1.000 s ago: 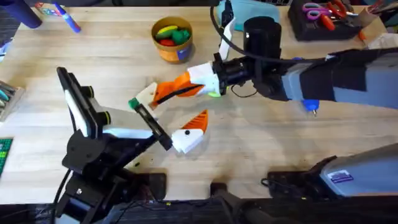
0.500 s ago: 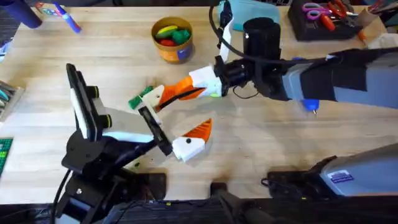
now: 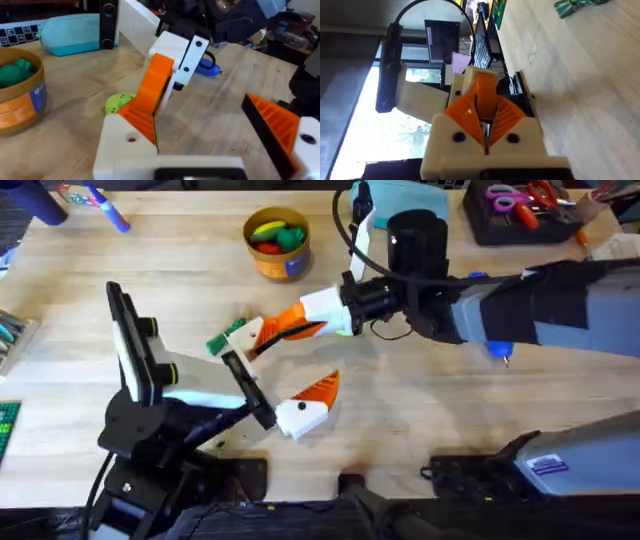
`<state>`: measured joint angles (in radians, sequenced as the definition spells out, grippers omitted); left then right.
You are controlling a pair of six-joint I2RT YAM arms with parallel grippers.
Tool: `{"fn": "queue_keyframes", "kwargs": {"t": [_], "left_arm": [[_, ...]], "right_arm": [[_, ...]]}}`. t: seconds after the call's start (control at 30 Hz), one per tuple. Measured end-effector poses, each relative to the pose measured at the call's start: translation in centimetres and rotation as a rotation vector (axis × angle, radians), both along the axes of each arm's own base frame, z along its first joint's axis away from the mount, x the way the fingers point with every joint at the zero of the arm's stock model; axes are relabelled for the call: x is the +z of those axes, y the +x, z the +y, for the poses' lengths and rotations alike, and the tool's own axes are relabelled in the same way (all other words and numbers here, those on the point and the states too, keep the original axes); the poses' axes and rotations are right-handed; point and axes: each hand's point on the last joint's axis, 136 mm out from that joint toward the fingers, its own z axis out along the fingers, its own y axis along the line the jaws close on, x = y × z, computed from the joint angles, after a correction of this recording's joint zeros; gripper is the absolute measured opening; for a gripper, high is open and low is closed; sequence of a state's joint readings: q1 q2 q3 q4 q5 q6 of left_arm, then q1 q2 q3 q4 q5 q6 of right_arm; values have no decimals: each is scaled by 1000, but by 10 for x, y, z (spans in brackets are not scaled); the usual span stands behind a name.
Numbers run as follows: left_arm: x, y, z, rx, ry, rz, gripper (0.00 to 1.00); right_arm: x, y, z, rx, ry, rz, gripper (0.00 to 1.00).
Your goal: Pick up the gripper from the table and insert it into the empty holder that is missing its gripper. Then pick up a screw, insert it into the mounting hole, and use the screwdriver to tighten it. Finally, clean up the table by picking up the vegetable and placing it into the bucket.
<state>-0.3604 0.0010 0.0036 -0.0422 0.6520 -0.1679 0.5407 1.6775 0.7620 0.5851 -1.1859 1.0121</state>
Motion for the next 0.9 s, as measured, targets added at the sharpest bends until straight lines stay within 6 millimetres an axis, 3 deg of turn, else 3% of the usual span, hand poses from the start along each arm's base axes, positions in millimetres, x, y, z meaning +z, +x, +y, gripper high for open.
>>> {"fn": "queue_keyframes", "kwargs": {"t": [0.9], "left_arm": [[0, 4, 3, 30, -14, 25, 992]], "right_arm": [[-6, 1, 6, -29, -30, 1, 13]]}}
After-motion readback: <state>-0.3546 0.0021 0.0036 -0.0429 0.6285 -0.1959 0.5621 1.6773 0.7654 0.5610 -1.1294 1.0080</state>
